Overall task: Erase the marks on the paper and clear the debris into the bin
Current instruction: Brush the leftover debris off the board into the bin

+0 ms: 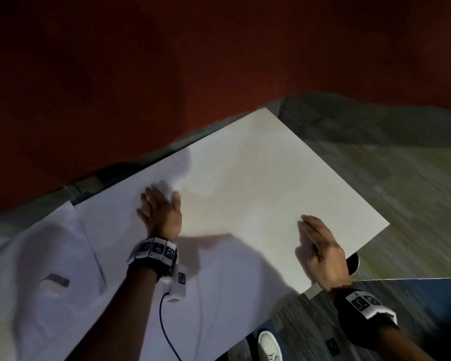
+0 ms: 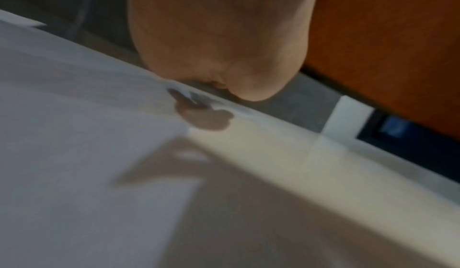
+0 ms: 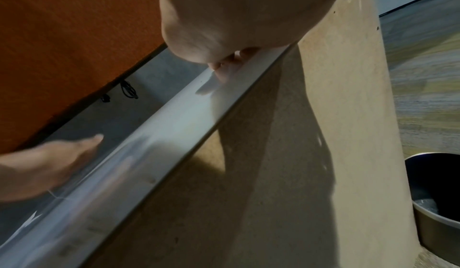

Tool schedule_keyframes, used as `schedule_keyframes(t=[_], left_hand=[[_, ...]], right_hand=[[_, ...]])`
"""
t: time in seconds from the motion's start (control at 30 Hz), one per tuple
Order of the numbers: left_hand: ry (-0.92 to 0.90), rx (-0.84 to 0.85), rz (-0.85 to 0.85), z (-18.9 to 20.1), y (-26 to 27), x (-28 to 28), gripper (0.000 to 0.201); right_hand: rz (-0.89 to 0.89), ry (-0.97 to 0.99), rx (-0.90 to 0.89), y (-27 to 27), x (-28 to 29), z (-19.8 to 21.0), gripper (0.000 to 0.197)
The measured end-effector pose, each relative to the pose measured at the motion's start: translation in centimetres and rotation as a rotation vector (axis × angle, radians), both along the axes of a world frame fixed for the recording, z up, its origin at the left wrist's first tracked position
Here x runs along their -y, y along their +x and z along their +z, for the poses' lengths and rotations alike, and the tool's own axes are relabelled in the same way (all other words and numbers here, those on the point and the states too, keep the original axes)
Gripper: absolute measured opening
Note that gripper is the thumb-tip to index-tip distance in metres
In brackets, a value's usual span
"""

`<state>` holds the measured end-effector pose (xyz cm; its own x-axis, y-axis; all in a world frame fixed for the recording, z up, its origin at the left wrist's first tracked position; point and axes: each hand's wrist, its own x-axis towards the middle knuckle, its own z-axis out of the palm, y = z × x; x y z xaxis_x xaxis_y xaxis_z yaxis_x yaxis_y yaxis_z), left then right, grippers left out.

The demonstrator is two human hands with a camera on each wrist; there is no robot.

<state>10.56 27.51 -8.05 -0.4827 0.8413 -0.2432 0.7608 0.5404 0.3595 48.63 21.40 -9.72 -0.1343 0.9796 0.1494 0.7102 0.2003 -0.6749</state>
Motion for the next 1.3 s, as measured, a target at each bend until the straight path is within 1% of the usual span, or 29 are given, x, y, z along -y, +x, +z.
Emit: schedule_keyframes(t=[0.03, 0.1, 0.13, 0.2, 0.23, 0.27, 0.3, 0.33, 0.37, 0.4, 0.47, 0.5, 0.57, 0.6, 0.67, 0.7, 0.8, 0.83, 0.87, 0.9, 0.93, 0.97, 1.03, 1.1, 1.13, 1.17, 1.2, 1.27, 1.3], left_hand=[[-0.01, -0.012, 0.003, -0.4, 0.2, 0.6, 0.087], [-0.013, -0.039, -0.193, -1.6, 4.7, 1.4, 0.102], [-0.016, -0.033, -0.337, -2.1, 8.3, 1.8, 0.098], [0.071, -0.028, -0.621, -2.3, 15.3, 3.0, 0.083], [0.041, 0.003, -0.724, -1.5, 17.5, 2.8, 0.078], [0.01, 0.068, -0.759, -0.4, 18.4, 2.1, 0.076], [0.01, 0.139, -0.746, 0.4, 17.5, 1.0, 0.076], [0.107, 0.252, -0.654, 0.9, 15.8, -0.1, 0.076], [0.198, 0.348, -0.502, 1.2, 13.3, -1.3, 0.069], [0.237, 0.378, -0.349, 1.0, 9.8, -2.6, 0.062], [0.116, 0.166, -0.072, 0.7, 2.5, -5.3, 0.069], [0.053, 0.095, -0.014, 0.2, -0.3, -6.4, 0.073], [-0.035, 0.041, -0.004, 0.1, -2.2, -8.2, 0.077], [-0.064, -0.006, -0.041, 0.0, -0.9, -8.9, 0.078], [-0.094, -0.064, -0.187, 0.1, 4.1, -9.8, 0.079], [-0.092, -0.064, -0.315, 0.3, 7.3, -10.1, 0.078], [-0.142, -0.011, -0.817, 2.3, 15.7, -10.0, 0.068], [-0.149, 0.027, -0.91, 3.0, 16.7, -10.4, 0.065], [-0.125, 0.026, -0.926, 3.5, 16.5, -11.2, 0.064], [-0.073, -0.018, -0.864, 3.6, 15.5, -11.9, 0.064], [-0.027, -0.065, -0.746, 3.2, 13.9, -12.7, 0.065], [-0.006, -0.092, -0.61, 2.6, 11.8, -13.5, 0.067], [-0.056, -0.09, -0.364, 1.2, 8.1, -14.1, 0.07], [-0.108, -0.086, -0.257, 0.5, 8.0, -13.5, 0.073], [-0.094, -0.091, -0.279, 0.5, 9.5, -13.1, 0.074], [-0.09, -0.086, -0.359, 0.5, 11.7, -12.7, 0.074], [-0.1, -0.073, -0.504, 0.7, 14.1, -12.4, 0.073], [-0.121, -0.038, -0.874, 1.5, 18.9, -11.8, 0.069], [-0.125, -0.015, -0.989, 1.9, 20.1, -12.2, 0.066]], right_hand=[[-0.002, 0.001, 0.001, -0.1, 0.0, 0.0, 0.054], [-0.009, 0.004, -0.003, -0.2, 0.1, 0.2, 0.058], [-0.009, 0.001, 0.0, -0.2, 0.1, 0.3, 0.06], [0.005, 0.004, 0.017, -0.2, 0.3, 0.5, 0.062], [0.016, 0.008, 0.018, -0.2, 0.4, 0.6, 0.062], [0.021, 0.012, 0.015, -0.2, 0.3, 0.6, 0.063], [0.02, 0.015, 0.013, -0.1, 0.3, 0.7, 0.063], [0.015, 0.013, 0.007, -0.1, 0.3, 0.7, 0.063], [0.012, 0.009, 0.001, -0.2, 0.2, 0.6, 0.062], [0.008, 0.003, -0.002, -0.2, 0.2, 0.5, 0.059], [-0.01, -0.011, -0.009, -0.3, 0.2, 0.1, 0.058], [-0.021, -0.009, -0.013, -0.3, 0.2, -0.1, 0.06], [-0.035, 0.004, -0.02, -0.4, 0.1, -0.1, 0.059], [-0.039, 0.011, -0.021, -0.4, 0.0, 0.0, 0.058], [-0.036, 0.017, -0.011, -0.6, 0.2, 0.0, 0.059], [-0.034, 0.024, -0.001, -0.6, 0.2, 0.1, 0.06], [-0.032, 0.012, 0.021, -0.6, 0.1, 0.2, 0.06], [-0.024, -0.001, 0.022, -0.4, 0.0, 0.4, 0.059], [-0.006, -0.012, 0.022, -0.2, -0.3, 0.7, 0.059], [0.011, -0.023, 0.03, 0.0, -0.7, 1.1, 0.057], [0.002, -0.029, 0.056, 0.3, -1.2, 1.6, 0.056], [-0.042, -0.02, 0.091, 0.7, -1.8, 2.0, 0.054], [-0.185, 0.012, 0.164, 1.9, -3.2, 2.6, 0.045], [-0.266, -0.007, 0.229, 3.1, -4.2, 2.5, 0.046], [-0.278, -0.017, 0.257, 3.5, -4.6, 2.2, 0.049], [-0.279, -0.022, 0.277, 3.7, -4.8, 1.8, 0.051], [-0.273, -0.025, 0.29, 3.6, -4.9, 1.5, 0.052], [-0.262, -0.028, 0.292, 3.3, -4.9, 1.5, 0.055], [-0.262, -0.033, 0.288, 3.3, -4.8, 1.4, 0.058]])
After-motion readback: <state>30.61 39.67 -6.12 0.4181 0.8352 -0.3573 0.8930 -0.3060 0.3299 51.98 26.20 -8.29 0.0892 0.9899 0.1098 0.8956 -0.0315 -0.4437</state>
